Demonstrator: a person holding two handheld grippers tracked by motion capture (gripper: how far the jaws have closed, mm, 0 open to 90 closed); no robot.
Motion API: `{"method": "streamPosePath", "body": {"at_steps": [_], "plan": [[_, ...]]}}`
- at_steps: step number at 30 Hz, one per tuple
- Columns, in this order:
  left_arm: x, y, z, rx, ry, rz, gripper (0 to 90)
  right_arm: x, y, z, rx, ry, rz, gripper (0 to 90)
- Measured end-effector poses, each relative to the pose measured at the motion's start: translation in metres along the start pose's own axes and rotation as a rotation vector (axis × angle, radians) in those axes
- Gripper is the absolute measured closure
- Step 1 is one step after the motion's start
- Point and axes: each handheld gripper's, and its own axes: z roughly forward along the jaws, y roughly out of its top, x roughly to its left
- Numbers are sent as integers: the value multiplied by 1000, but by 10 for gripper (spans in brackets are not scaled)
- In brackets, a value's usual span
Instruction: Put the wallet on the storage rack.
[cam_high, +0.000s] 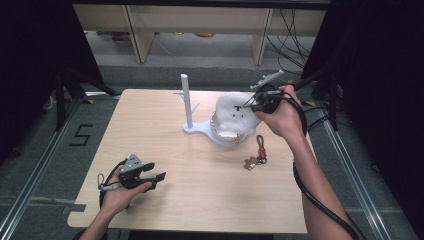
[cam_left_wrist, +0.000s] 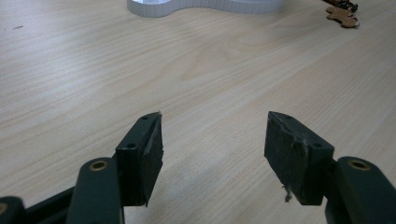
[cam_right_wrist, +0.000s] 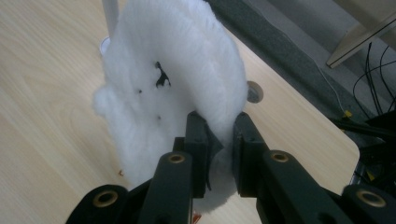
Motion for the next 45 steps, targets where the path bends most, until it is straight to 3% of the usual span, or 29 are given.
{"method": "streamPosePath", "body": {"at_steps": [11,22,29,45], "plan": [[1,-1,-1,1,1,3,364,-6,19,6,-27,-12,18,796],[1,-1,-1,3,1,1,364,-12,20,22,-40,-35,33,795],[1,-1,1,-4,-11,3,364,-11,16,38,-5,-34,33,791],[0,-2,1,1,-15,4,364,-2,8,67,136,-31,-50,789]]}}
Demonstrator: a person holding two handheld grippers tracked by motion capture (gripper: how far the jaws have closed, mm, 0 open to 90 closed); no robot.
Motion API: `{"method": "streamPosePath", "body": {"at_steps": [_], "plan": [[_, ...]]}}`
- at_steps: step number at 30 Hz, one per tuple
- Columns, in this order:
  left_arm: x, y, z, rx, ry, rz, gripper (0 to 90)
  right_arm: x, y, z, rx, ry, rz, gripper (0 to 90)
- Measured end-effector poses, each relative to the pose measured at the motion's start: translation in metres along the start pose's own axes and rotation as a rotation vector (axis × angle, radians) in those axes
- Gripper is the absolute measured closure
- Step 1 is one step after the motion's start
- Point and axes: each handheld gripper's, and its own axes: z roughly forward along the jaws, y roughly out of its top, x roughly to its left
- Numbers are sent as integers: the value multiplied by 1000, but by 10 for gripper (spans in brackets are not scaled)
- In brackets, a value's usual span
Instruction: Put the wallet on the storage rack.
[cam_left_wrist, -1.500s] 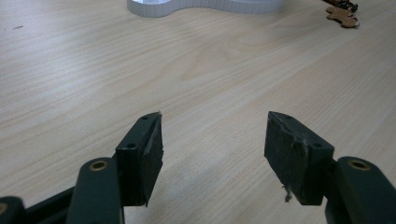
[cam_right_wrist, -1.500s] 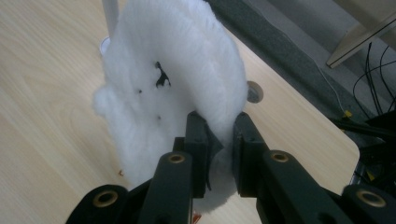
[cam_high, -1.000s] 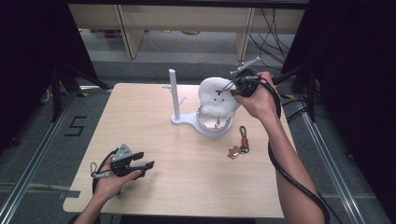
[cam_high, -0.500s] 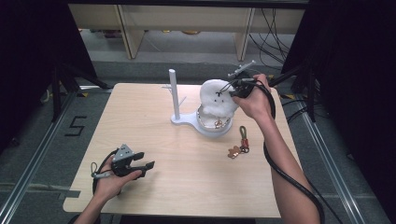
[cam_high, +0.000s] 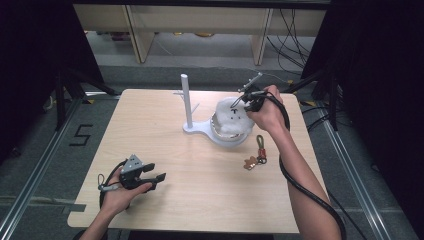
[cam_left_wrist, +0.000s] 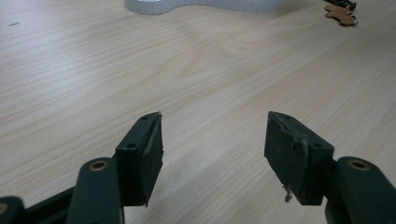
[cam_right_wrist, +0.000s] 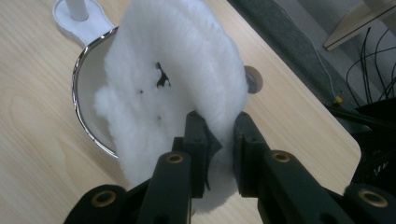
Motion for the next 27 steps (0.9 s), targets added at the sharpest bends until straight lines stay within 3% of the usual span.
{"method": "streamPosePath", "body": {"at_steps": [9,18,23,27], "plan": [[-1,-1,1,-2,4,-6,364,4,7,10,51,5,-67,785],[0,-1,1,5,-5,3,364,7,14,19,100,-26,-117,782],[-1,-1,1,6,0,-1,364,8,18,24,112,-44,-117,725],[0,-1,1,4,-7,1,364,7,16,25,101,-46,-79,671]]}}
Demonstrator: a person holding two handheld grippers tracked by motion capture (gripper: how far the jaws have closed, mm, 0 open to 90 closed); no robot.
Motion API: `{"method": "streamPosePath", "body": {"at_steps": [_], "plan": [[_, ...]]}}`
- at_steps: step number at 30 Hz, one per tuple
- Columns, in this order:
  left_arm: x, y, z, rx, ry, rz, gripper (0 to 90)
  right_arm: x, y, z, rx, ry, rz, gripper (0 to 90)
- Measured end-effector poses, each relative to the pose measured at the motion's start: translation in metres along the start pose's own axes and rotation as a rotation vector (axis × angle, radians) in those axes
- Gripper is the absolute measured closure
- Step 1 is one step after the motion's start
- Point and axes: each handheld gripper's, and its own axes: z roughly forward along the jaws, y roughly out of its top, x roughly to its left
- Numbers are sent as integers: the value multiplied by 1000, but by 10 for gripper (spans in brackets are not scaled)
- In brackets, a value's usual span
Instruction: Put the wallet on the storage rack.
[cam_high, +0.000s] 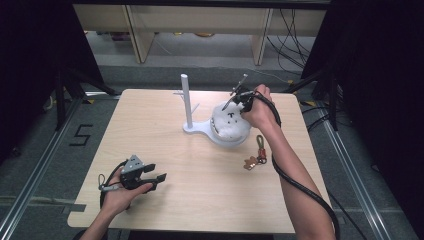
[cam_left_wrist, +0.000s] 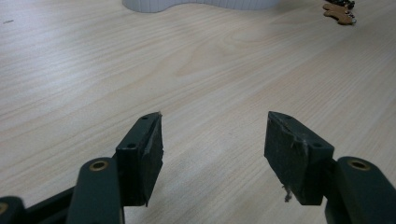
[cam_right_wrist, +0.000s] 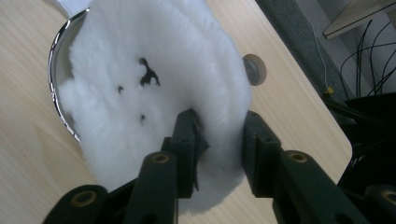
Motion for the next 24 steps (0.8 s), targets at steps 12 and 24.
{"method": "streamPosePath", "body": {"at_steps": [12,24], "plan": [[0,0,1,5,-4,1,365,-5,-8,-8,-88,12,106,513],[0,0,0,1,2,-6,365,-8,-23,-27,-139,79,205,456]]}}
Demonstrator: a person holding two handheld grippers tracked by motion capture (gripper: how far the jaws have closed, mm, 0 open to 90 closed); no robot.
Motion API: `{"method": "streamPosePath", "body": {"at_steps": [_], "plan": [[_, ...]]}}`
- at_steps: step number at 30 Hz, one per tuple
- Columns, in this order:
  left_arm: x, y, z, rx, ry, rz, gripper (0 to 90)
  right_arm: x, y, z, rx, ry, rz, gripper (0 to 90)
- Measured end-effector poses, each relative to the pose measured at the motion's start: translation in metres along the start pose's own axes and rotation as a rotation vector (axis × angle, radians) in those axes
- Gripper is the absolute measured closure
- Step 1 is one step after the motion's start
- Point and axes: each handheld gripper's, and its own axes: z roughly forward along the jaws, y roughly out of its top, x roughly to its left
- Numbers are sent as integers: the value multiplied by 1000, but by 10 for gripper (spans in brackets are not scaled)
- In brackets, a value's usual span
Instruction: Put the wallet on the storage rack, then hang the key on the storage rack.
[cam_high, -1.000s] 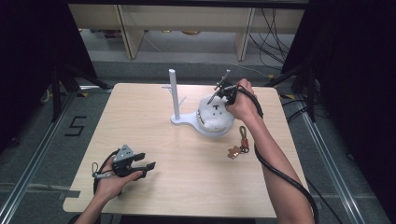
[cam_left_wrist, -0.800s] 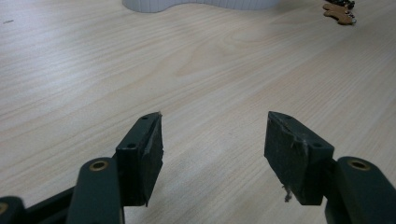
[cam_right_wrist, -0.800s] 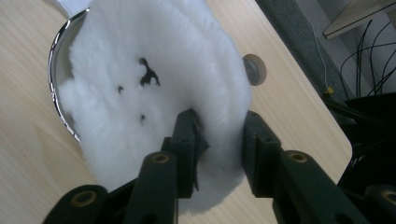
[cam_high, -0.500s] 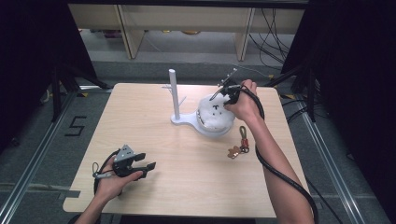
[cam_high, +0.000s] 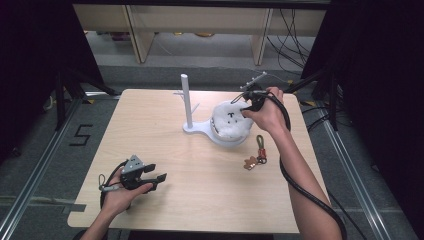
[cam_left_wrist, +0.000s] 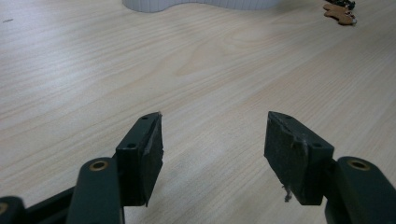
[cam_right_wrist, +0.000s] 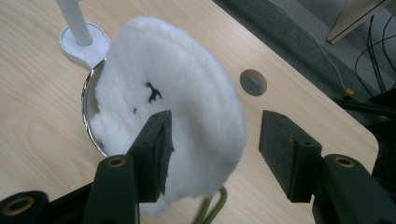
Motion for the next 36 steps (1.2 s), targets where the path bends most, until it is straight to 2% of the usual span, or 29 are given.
{"method": "streamPosePath", "body": {"at_steps": [2,3,4,5,6,8,9,13,16,18,19,20,21,22,23,24,25,26,27,28,29,31,33,34,36], "plan": [[0,0,0,0,3,0,365,-2,-4,-3,-8,7,15,456],[0,0,0,0,3,0,365,-4,-6,-4,-22,-8,2,456],[0,0,0,-1,4,0,365,-6,-9,-6,-18,16,28,456],[0,0,0,-1,2,0,365,-8,-12,-7,-24,22,31,456],[0,0,0,-1,2,1,365,-9,-15,-9,-32,9,39,456],[-1,0,0,-6,7,0,365,-11,-19,-12,-34,20,69,455],[-1,0,0,-8,6,-1,365,-14,-22,-13,-57,21,53,456],[-1,0,0,-11,8,-4,365,-22,-36,-18,-89,37,97,482],[-1,1,1,-11,4,-5,366,-28,-48,-18,-89,67,155,511],[0,2,2,-8,9,-2,366,-30,-59,-17,-62,72,188,541],[-1,2,2,-9,10,-2,366,-33,-63,-15,-62,75,181,556],[-1,3,2,-11,11,-2,366,-37,-68,-12,-72,69,153,563],[-1,3,2,-17,11,3,367,-36,-73,-11,-44,81,187,576],[-2,3,2,-26,23,3,371,-37,-78,-9,-29,82,196,589],[-3,3,1,-28,30,1,375,-43,-85,-3,-52,73,139,605],[-3,3,1,-34,28,0,375,-42,-90,-3,-12,90,187,618],[-3,3,1,-46,26,-5,375,-37,-93,-3,29,104,277,623],[-2,3,1,-44,27,-3,375,-36,-99,-1,58,103,303,632],[-3,3,0,-45,38,-10,375,-36,-102,1,64,108,300,641],[-2,3,0,-47,40,-10,375,-35,-106,3,83,106,320,658],[-2,3,-1,-51,35,-9,375,-36,-109,5,82,113,304,670],[-1,3,-1,-52,37,-7,375,-33,-113,7,110,118,358,691],[-1,4,-2,-57,42,-10,374,-33,-116,9,124,120,357,704],[-1,4,-2,-57,45,-9,374,-30,-115,8,142,130,397,706],[-2,3,-2,-57,45,-9,374,-31,-117,11,157,122,393,708]]}}
